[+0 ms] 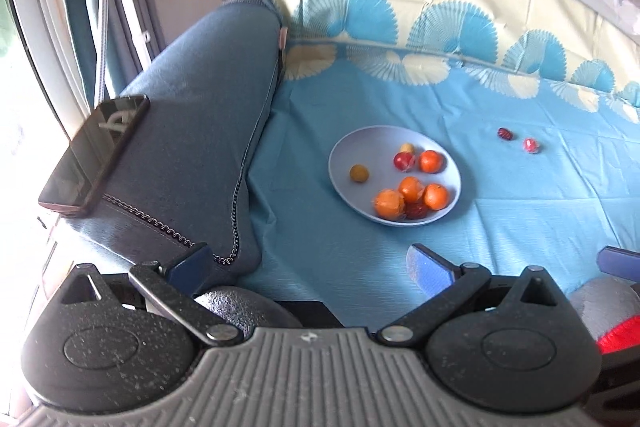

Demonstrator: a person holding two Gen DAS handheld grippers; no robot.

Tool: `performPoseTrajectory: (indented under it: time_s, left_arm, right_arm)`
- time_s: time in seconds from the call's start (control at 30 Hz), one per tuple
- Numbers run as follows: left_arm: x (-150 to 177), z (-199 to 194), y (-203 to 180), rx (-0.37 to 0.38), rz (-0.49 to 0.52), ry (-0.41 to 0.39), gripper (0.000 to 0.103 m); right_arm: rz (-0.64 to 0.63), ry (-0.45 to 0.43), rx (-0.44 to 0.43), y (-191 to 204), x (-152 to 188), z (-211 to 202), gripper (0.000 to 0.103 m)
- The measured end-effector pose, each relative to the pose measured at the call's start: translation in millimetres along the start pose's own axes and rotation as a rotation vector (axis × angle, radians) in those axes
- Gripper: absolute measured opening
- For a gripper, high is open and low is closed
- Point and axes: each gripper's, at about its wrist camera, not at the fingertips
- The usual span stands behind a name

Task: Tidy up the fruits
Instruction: 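Lift both grippers away from the plate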

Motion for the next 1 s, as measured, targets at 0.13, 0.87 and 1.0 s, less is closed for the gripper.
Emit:
performPoseTrajectory:
  time_s: [0.13, 0.87, 1.0]
  left_arm:
    - [6, -16, -4, -0.003, 0.015, -0.026, 0.103]
    - [5, -22, -1, 0.003, 0.025, -0.036, 0.103]
    - [3, -18, -2, 0.009, 0.03, -0.028, 0.103]
  right_arm:
    - [-0.015, -0.025, -0.001, 7, 2, -15, 0.102]
    - [0.018, -0.024, 0.008, 5, 2, -14, 0.102]
    - [0.04, -0.018, 0.01, 0, 1, -8, 0.102]
Point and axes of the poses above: each gripper's, at about its wrist camera, not at the fingertips, and z roughly the way its jaws point, y to its left, x to its underside, and after that the axes turned 1 degree about -x, right-handed
